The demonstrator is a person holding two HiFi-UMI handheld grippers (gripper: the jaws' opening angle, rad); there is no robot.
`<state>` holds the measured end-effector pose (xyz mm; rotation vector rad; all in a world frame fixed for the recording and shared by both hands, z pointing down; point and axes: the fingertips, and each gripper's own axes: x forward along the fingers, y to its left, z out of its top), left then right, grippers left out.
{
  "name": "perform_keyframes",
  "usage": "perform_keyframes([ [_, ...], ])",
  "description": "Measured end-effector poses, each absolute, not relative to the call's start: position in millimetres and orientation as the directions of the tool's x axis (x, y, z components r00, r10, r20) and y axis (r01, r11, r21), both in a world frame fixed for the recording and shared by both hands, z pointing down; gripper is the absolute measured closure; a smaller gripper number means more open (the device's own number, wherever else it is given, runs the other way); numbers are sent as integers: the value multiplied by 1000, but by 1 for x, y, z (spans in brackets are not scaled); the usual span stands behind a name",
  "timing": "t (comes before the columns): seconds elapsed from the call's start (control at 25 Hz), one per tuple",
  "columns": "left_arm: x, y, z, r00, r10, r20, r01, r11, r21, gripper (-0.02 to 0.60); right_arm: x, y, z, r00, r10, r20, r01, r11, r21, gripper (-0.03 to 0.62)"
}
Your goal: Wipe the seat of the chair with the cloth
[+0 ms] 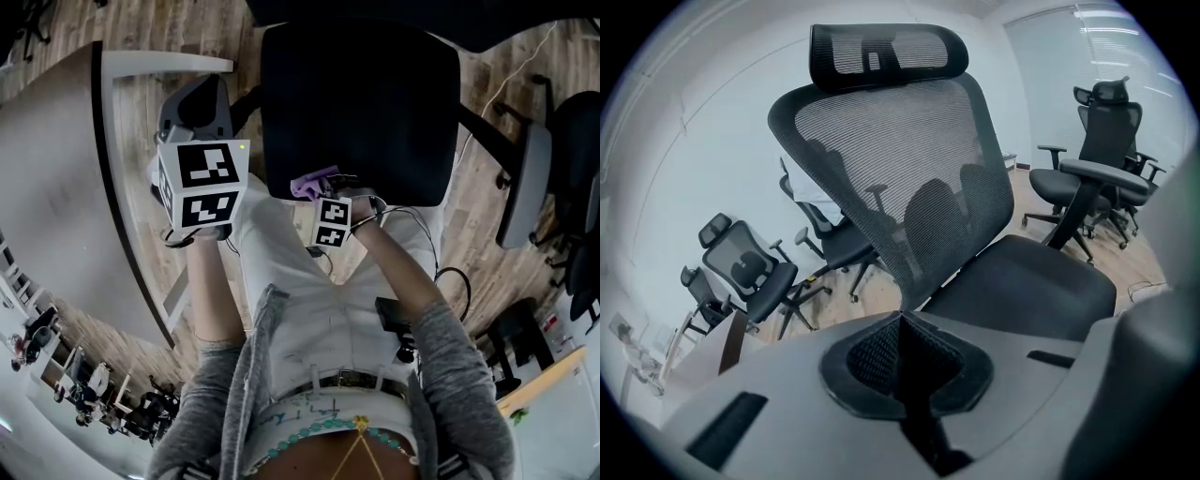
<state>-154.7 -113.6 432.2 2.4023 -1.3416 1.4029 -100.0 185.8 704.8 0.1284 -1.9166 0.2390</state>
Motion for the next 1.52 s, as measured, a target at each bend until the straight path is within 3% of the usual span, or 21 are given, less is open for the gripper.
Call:
perform_keyframes([
  [1.52,-155,-112,433,183,-656,732,-682,-621,-386,578,-22,212,715,-281,34,959,-253,961,-108,546],
])
